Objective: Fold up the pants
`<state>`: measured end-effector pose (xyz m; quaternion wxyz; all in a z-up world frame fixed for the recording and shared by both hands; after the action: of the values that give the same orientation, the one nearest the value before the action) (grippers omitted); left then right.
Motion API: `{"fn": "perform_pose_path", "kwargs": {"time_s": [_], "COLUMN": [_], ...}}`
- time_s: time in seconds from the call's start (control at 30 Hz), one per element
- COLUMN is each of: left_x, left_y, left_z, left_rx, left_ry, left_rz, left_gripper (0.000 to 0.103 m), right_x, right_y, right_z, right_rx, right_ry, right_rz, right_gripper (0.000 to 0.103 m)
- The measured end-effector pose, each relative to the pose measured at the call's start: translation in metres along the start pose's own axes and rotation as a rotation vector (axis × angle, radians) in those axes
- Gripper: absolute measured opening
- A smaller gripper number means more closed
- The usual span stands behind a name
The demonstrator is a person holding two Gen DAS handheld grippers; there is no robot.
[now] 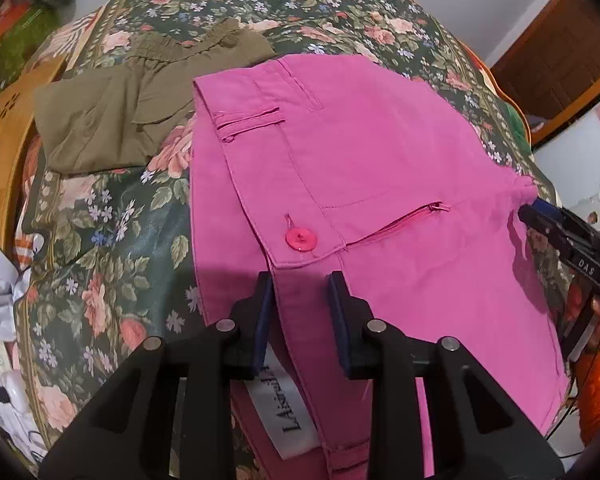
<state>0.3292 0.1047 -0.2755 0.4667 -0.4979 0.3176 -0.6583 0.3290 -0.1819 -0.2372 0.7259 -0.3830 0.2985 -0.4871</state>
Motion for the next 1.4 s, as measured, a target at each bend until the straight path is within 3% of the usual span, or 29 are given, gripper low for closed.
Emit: {"fn": "perform_pose_path", "kwargs": {"time_s": [0.1,0.13,0.23,0.27,0.37,0.6,0.9,1.17,1.3,1.4], "left_x": [-0.002,-0.004,-0.007,-0.009,-0.011,-0.006,-0.009,-0.007,-0.001,0.002], "left_y": [0.003,0.003,0.003,0.003,0.003,0.004,0.004,-0.012,-0.028,-0.036], "left_z": [0.001,0.001,0.002,0.002,0.002,-0.001,-0.002,-0.007,-0.004,0.006], "left_rx": [-0.016,-0.018,-0.013,-0.019,-0.024,-0.006,0.005,0.039,0.086,0.113], "left_ry": [-0.007,-0.015,-0.013,-0.007,-0.001,0.048,0.053,0.085,0.130,0.132], "left_rz": [-0.013,-0.023,-0.060,-0.069,-0.074,0.019,0.042,0.098,0.142,0.129], "left_gripper": [0.029,0.028,0.019,0.010,0.007,0.007,0.009,0.025,0.025,0.031], "right_x": [-0.003,-0.003,0.000,0.003,0.006,-0.002,-0.002,0.002,0.005,0.011], "right_y": [0.006,0.008,0.016,0.017,0.015,0.016,0.023,0.005,-0.015,-0.029], "right_z": [0.002,0.003,0.007,0.008,0.009,0.008,0.006,-0.001,-0.002,0.002], "right_rx": [0.003,0.000,-0.016,-0.013,-0.001,0.024,-0.029,-0.042,-0.004,0.028], "right_ry": [-0.024,-0.032,-0.029,-0.014,0.001,-0.064,-0.075,-0.097,-0.121,-0.098], "right_rz": [-0.014,-0.015,-0.009,-0.001,0.021,-0.050,-0.081,-0.076,-0.106,-0.100], "right_gripper": [0.049,0.045,0.013,0.010,0.007,0.005,0.005,0.007,0.009,0.014]}}
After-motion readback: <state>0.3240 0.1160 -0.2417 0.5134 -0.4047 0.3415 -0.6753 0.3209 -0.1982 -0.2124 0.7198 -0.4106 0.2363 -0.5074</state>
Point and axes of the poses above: each gripper's, at about its wrist camera, not at the fingertips, and y roughly the way its jaws point, x to its right, z to its top, the point moved 2 cm from there along y, roughly the way its jaws point, and after that the axes turned 11 degrees about -z, right-handed, at the moved point
